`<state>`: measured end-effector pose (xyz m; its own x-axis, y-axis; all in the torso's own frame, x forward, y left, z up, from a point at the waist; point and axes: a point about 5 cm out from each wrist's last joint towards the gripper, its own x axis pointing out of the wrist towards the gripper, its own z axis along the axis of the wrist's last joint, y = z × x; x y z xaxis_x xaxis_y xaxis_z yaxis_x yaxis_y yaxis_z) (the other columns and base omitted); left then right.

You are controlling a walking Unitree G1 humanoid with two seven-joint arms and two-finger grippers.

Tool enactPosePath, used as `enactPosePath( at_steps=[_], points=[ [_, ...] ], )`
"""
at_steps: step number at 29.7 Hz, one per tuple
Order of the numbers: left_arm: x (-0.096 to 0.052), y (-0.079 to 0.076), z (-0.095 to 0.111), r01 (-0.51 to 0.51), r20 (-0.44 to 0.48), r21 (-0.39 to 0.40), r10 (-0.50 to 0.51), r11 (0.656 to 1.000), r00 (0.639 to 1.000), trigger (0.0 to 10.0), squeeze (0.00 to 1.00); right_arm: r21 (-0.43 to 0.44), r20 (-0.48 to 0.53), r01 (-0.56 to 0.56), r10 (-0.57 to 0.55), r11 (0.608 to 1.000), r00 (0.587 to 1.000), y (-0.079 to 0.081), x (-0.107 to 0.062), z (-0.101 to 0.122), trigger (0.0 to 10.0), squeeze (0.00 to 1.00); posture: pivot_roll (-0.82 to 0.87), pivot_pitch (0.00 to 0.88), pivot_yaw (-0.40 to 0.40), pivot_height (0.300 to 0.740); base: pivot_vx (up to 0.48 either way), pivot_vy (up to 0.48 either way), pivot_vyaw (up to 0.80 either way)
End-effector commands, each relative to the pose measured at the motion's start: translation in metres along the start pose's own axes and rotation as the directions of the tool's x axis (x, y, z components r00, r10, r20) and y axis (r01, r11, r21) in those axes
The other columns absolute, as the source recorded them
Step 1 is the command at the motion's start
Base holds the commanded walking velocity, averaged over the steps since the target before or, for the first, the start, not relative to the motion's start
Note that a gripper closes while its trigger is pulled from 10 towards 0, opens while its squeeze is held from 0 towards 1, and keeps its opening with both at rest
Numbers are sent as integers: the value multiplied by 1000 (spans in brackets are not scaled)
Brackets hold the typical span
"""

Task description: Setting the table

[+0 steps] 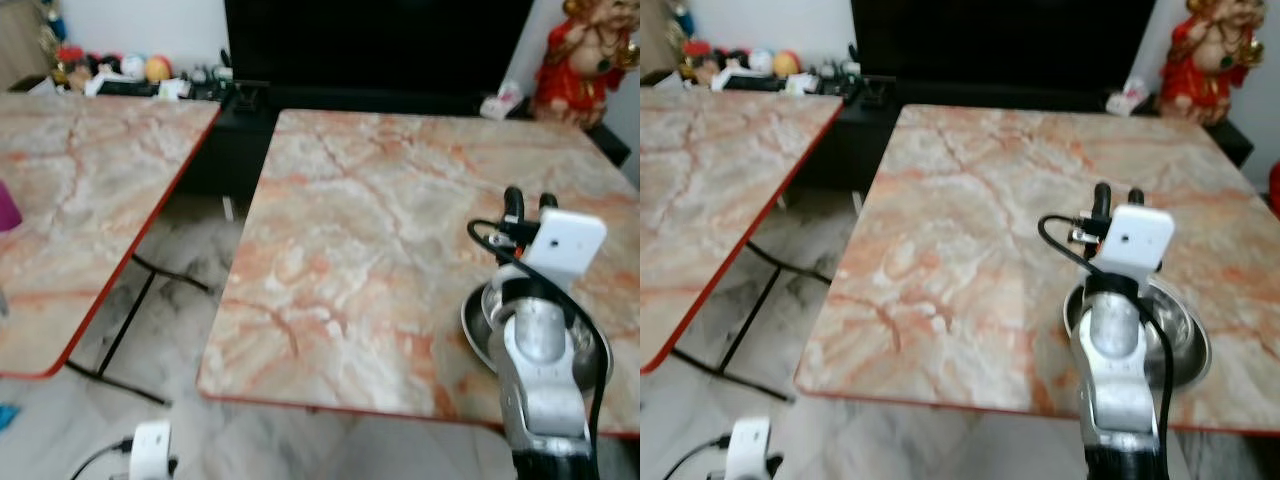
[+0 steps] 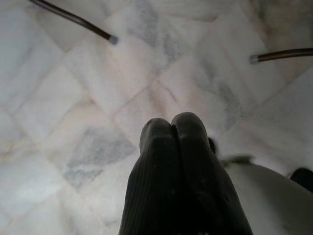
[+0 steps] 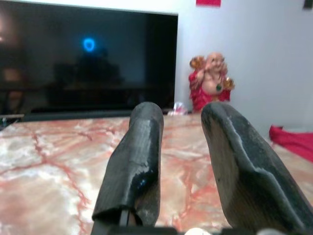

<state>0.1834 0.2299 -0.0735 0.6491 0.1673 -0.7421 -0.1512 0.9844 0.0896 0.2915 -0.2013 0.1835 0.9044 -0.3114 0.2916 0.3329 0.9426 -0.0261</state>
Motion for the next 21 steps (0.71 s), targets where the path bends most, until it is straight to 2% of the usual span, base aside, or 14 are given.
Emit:
enactPosePath(
  at_steps=[1, 10, 20, 21],
  points=[
    [0, 5, 2, -10, 6, 9, 10, 1000, 1000, 10000, 0, 20, -13, -20, 21, 1000, 1000, 8, -2, -2, 10000, 0, 57, 33, -25, 740, 0, 319, 0],
    [1, 2, 3, -2, 7, 6, 2, 1000, 1000, 10000, 0, 24, -25, -31, 32, 999, 999, 6, -3, -6, 10000, 0, 53, 36, -24, 740, 0, 295, 0],
    [1, 1, 3, -4, 9, -3, 4, 1000, 1000, 10000, 0, 26, -20, -86, 86, 996, 996, 15, -4, -6, 10000, 0, 69, 60, -30, 740, 0, 302, 0],
    [0, 2, 3, -5, 9, -4, 5, 1000, 1000, 10000, 0, 25, -15, -95, 95, 995, 995, 16, -4, -5, 10000, 0, 70, 60, -29, 740, 0, 300, 800]
  ],
)
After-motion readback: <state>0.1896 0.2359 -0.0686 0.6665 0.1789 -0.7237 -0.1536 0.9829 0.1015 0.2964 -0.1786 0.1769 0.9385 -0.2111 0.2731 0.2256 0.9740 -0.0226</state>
